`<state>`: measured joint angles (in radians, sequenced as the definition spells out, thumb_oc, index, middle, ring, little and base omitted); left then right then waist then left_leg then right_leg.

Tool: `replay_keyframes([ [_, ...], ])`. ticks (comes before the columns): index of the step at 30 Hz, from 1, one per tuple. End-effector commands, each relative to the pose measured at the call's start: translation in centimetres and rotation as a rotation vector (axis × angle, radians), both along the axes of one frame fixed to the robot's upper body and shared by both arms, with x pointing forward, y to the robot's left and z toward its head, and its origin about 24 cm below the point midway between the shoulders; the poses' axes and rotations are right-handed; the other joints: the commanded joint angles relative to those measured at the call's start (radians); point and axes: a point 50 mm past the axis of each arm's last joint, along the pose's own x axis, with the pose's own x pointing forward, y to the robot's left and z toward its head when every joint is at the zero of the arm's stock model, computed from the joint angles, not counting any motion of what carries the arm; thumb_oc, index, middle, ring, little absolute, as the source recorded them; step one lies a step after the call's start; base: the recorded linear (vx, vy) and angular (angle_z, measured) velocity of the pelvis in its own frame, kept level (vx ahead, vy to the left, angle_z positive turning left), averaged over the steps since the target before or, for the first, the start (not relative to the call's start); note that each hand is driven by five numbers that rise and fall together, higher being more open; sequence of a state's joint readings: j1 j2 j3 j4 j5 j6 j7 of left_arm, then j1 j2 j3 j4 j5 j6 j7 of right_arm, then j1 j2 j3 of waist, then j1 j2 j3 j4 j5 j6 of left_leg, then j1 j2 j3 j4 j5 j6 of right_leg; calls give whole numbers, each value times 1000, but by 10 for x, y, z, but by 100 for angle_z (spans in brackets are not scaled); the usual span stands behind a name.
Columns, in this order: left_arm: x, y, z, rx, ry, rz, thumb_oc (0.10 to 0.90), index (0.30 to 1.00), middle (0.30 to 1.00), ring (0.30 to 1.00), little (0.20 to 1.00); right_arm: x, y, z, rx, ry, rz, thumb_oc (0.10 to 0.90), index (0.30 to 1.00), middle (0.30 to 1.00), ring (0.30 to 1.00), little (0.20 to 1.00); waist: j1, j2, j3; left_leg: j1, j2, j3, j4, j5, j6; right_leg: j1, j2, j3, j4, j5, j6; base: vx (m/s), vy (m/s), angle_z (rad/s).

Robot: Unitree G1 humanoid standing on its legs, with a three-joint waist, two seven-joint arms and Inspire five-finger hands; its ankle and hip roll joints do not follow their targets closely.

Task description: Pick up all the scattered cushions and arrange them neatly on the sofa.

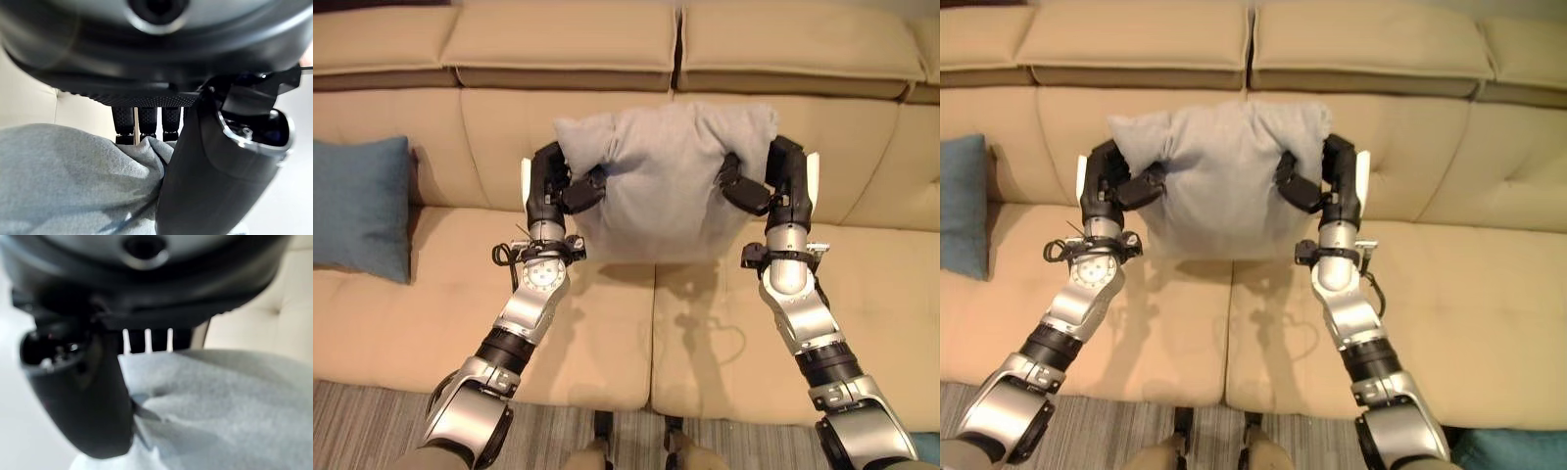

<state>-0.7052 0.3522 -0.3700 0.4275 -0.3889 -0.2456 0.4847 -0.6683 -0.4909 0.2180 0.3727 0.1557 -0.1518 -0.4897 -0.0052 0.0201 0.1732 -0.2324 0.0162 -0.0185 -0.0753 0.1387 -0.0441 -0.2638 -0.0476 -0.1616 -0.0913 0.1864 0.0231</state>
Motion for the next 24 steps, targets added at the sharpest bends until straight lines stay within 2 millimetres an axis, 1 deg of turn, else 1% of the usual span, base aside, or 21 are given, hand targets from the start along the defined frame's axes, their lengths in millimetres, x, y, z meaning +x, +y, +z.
replay_keyframes([
  [1, 2, -55, 100, 84, -384, -211, 400, 300, 300, 300, 300, -8, 55, 95, -97, -410, 212, 400, 300, 300, 300, 300, -29, -32, -37, -81, -48, 32, -12, -49, -9, -45, -14, 38, 13, -65, 95, -64, 20, 8],
  [2, 6, -51, 105, 114, -388, -190, 400, 300, 300, 300, 300, -4, 52, 97, -102, -402, 197, 400, 300, 300, 300, 300, -30, -28, -43, -104, -44, 33, -12, -47, -11, -67, -15, 39, 15, -64, 96, -90, 25, 5],
  [5, 9, -46, 106, 127, -380, -174, 400, 300, 300, 300, 300, 0, 49, 100, -105, -395, 178, 400, 300, 300, 300, 300, -32, -24, -45, -141, -46, 32, -12, -33, -13, -103, -18, 38, 12, -53, 97, -32, 16, -8],
  [6, 10, -43, 103, 123, -365, -172, 400, 300, 300, 300, 300, 3, 47, 95, -105, -369, 170, 400, 300, 300, 300, 300, -32, -23, -42, -155, -45, 32, -12, -29, -14, -115, -19, 39, 10, -50, 98, -56, 28, -9],
  [7, 14, -37, 91, 114, -314, -166, 400, 300, 300, 300, 300, 9, 42, 86, -100, -318, 159, 424, 335, 335, 335, 335, -31, -22, -36, -177, -45, 35, -12, -22, -16, -139, -19, 44, 9, -46, 98, -63, 20, -7],
  [8, 17, -34, 83, 122, -279, -163, 400, 300, 300, 300, 300, 11, 41, 82, -101, -293, 161, 599, 599, 599, 599, 599, -31, -22, -33, -184, -46, 36, -12, -20, -17, -148, -18, 46, 8, -43, 97, -50, 3, -4],
  [9, 19, -30, 75, 140, -241, -162, 510, 465, 465, 465, 465, 13, 39, 74, -106, -255, 166, 800, 900, 900, 900, 900, -31, -22, -32, -192, -45, 37, -12, -19, -19, -157, -19, 48, 7, -40, 98, -28, -5, -10],
  [10, 20, -25, 69, 155, -223, -159, 632, 648, 648, 648, 648, 14, 38, 68, -110, -231, 170, 800, 900, 900, 900, 900, -31, -22, -32, -198, -46, 37, -12, -18, -20, -163, -18, 49, 6, -38, 98, -19, -4, -10],
  [11, 19, -23, 62, 163, -202, -159, 800, 900, 900, 900, 900, 14, 36, 63, -111, -213, 170, 800, 900, 900, 900, 900, -32, -22, -32, -203, -47, 36, -12, -17, -20, -167, -17, 49, 5, -38, 99, -9, -2, -10],
  [12, 19, -20, 55, 166, -180, -154, 800, 900, 900, 900, 900, 14, 33, 58, -108, -199, 168, 800, 900, 900, 900, 900, -32, -23, -34, -206, -48, 36, -12, -16, -21, -170, -17, 50, 4, -38, 98, -3, -1, -5],
  [13, 19, -20, 54, 167, -179, -154, 800, 900, 900, 900, 900, 14, 33, 58, -108, -197, 168, 800, 900, 900, 900, 900, -32, -23, -37, -207, -48, 36, -12, -16, -21, -171, -17, 51, 4, -38, 98, 0, 0, 0],
  [14, 19, -12, 44, 174, -143, -136, 800, 900, 900, 900, 900, 13, 28, 49, -93, -178, 159, 800, 900, 900, 900, 900, -33, -23, -39, -210, -48, 37, -12, -16, -22, -175, -16, 51, 4, -40, 99, 0, 0, 0],
  [16, 21, -1, 34, 193, -106, -99, 800, 900, 900, 900, 900, 11, 22, 42, -81, -163, 142, 800, 900, 900, 900, 900, -34, -23, -44, -211, -49, 35, -12, -18, -22, -176, -16, 51, 4, -42, 99, 0, 0, 0],
  [17, 21, -1, 33, 193, -105, -99, 800, 900, 900, 900, 900, 11, 22, 42, -80, -162, 142, 800, 900, 900, 900, 900, -34, -23, -45, -211, -49, 35, -12, -18, -22, -176, -16, 51, 4, -42, 99, 4, -32, 3],
  [18, 23, 19, 29, 200, -78, -36, 800, 900, 900, 900, 900, 10, 12, 37, -87, -150, 117, 800, 900, 900, 900, 900, -33, -23, -52, -208, -50, 33, -12, -21, -24, -174, -15, 48, 4, -45, 100, 13, -41, 2],
  [20, 23, 35, 31, 212, -74, 15, 800, 900, 900, 900, 900, 8, 6, 37, -94, -153, 101, 800, 900, 900, 900, 900, -29, -23, -54, -198, -48, 32, -12, -27, -26, -165, -14, 48, 4, -51, 101, 4, -24, 1],
  [21, 23, 41, 32, 218, -74, 35, 800, 900, 900, 900, 900, 8, 3, 38, -101, -155, 92, 800, 900, 900, 900, 900, -27, -23, -56, -196, -47, 33, -12, -28, -26, -163, -13, 48, 4, -53, 101, 0, 0, 0],
  [22, 23, 41, 32, 218, -75, 35, 800, 900, 900, 900, 900, 8, 3, 39, -101, -156, 92, 800, 900, 900, 900, 900, -28, -24, -56, -200, -49, 32, -12, -22, -25, -166, -15, 47, 4, -49, 101, 0, 0, 0],
  [24, 21, 53, 32, 223, -71, 72, 800, 900, 900, 900, 900, 7, -3, 41, -105, -163, 79, 800, 900, 900, 900, 900, -25, -24, -59, -194, -47, 30, -12, -24, -26, -158, -15, 46, 4, -52, 100, -10, -6, 2],
])
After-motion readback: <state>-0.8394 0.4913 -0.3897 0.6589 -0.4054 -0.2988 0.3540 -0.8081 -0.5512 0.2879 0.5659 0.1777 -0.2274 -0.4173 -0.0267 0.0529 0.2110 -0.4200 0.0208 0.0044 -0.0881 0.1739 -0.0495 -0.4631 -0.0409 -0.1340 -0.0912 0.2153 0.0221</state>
